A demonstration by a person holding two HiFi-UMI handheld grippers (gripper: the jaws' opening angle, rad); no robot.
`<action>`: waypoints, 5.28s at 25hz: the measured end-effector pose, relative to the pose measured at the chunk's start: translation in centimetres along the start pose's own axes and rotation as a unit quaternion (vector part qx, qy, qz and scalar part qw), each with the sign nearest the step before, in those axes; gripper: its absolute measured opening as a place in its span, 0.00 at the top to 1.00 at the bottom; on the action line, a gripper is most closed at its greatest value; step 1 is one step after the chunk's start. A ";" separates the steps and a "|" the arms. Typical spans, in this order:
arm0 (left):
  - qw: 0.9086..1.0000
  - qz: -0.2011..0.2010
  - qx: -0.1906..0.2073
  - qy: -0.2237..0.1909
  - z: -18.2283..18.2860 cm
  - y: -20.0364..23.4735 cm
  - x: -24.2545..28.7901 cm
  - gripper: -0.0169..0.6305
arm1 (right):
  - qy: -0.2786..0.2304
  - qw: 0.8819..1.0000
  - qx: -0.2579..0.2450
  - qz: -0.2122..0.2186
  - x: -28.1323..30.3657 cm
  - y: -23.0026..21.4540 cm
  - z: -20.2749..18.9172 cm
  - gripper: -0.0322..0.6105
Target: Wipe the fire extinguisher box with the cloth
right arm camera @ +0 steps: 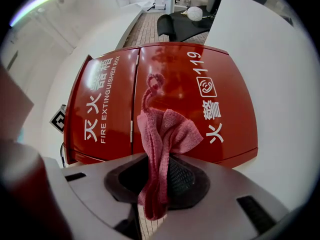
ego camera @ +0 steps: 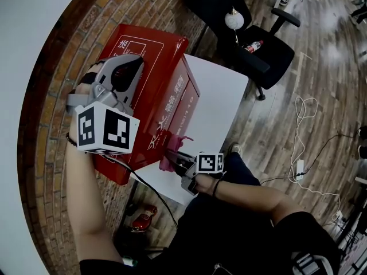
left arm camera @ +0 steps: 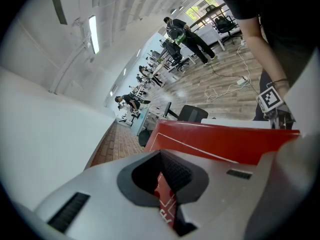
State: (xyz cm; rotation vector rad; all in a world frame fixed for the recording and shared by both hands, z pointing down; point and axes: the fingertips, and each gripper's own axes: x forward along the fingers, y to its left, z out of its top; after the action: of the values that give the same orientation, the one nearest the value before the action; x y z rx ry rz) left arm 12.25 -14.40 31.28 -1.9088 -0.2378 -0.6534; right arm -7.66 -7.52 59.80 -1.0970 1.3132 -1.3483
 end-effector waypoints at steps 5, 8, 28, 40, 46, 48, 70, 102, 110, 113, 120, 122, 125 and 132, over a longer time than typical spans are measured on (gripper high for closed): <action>1.000 0.001 -0.001 -0.001 0.0 0.0 0.0 0.93 | 0.005 1.000 -0.006 0.013 0.0 1.7 -0.1 0.79; 1.000 0.002 -0.001 -0.002 0.0 0.0 -0.1 0.93 | 0.005 1.000 -0.014 0.020 0.0 2.8 -0.1 0.79; 1.000 0.004 0.000 -0.007 0.2 0.1 -0.2 0.93 | 0.021 0.998 -0.037 0.054 0.2 9.3 -0.7 0.79; 1.000 0.009 0.001 -0.011 0.2 0.2 -0.3 0.93 | 0.020 0.995 -0.039 0.092 0.3 14.8 -0.7 0.79; 1.000 0.010 0.002 -0.012 0.2 0.2 -0.3 0.93 | 0.017 0.990 -0.058 0.128 0.4 18.4 -0.5 0.79; 1.000 0.012 0.002 -0.012 0.2 0.2 -0.4 0.93 | 0.017 0.989 -0.061 0.134 0.4 19.1 -0.6 0.79; 1.000 0.013 0.004 -0.016 0.3 0.2 -0.5 0.93 | 0.043 0.964 -0.117 0.237 0.3 24.6 -1.0 0.79; 0.975 0.139 -0.170 -0.024 2.3 6.0 -5.6 0.93 | -0.013 0.902 -0.305 0.306 -14.4 32.6 13.6 0.79; 0.918 0.110 -0.360 -0.129 7.0 4.0 -13.1 0.86 | 0.028 0.871 -0.337 0.356 -14.9 36.4 14.7 0.79; 0.890 0.088 -0.420 -0.157 8.6 2.2 -15.1 0.83 | 0.052 0.860 -0.340 0.377 -14.4 37.5 14.3 0.79; 0.834 0.048 -0.515 -0.194 11.2 -2.2 -17.2 0.69 | 0.119 0.836 -0.357 0.400 -12.5 38.9 11.8 0.79; 0.818 0.040 -0.537 -0.201 11.6 -3.1 -17.5 0.66 | 0.144 0.829 -0.359 0.404 -11.8 39.0 10.8 0.79; 0.785 0.016 -0.578 -0.222 12.1 -4.4 -18.0 0.64 | 0.193 0.818 -0.361 0.405 -10.9 38.7 9.1 0.79; 0.695 -0.027 -0.665 -0.271 11.5 -6.5 -19.0 0.60 | 0.334 0.749 -0.389 0.420 -10.9 37.6 4.4 0.79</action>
State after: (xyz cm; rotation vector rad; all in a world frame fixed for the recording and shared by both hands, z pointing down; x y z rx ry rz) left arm -2.62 1.16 22.72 -3.5324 -0.1874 -0.1951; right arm -0.32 2.43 22.44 -0.2953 2.6363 -0.4335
